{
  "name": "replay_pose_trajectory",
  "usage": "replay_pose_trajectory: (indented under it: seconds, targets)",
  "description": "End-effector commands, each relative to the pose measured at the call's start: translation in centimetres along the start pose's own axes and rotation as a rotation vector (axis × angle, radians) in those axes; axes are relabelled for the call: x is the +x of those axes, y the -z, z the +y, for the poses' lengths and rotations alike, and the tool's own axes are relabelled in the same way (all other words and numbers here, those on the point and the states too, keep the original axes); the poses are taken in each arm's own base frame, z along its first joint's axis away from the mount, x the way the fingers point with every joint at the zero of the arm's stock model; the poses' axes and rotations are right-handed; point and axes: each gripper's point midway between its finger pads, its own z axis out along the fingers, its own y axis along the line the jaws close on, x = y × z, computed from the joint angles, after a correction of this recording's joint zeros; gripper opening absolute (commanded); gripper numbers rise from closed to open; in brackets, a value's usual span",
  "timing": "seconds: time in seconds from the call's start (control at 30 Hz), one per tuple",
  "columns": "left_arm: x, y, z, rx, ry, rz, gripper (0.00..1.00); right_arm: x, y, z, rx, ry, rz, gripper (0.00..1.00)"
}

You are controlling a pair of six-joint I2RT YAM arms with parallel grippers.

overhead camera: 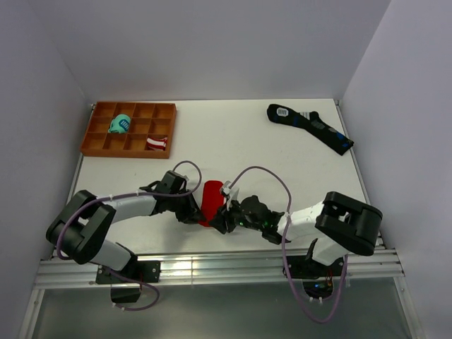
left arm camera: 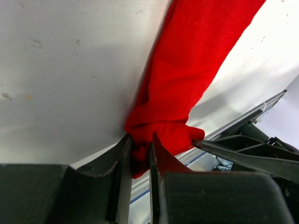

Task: Roll the socks
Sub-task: Roll the sock at the center of the board.

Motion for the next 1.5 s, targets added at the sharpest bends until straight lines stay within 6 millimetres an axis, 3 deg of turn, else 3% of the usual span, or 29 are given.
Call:
replay_pose_trajectory:
  seconds: [0.0,0.23,0.63,1.33,1.47]
  targets:
    - [2.8,1.0,11.4,-0.451,0.029,0.05,0.0,-1.2,-0.2,-0.2,0.021,0.031,-0.075,0.46]
    - [2.4,0.9,10.6,-0.434,0.034,0.048,0.0,-0.4,-0.2,-0.4,0.038,0.027,-0.067,0.46]
    - [2.3,0.7,10.1,-0.415,0.053,0.052,0.0,2.8,0.0,0.0,0.042,0.014,-0.006,0.46]
    - [2.0,0.6,8.8,-0.361,0.092,0.062,0.01,6.1,-0.3,-2.0,0.176,0.025,0.052,0.43]
    - [1.9,0.6,8.5,-0.345,0.098,0.059,0.07,6.7,-0.2,-2.4,0.2,0.012,0.06,0.4]
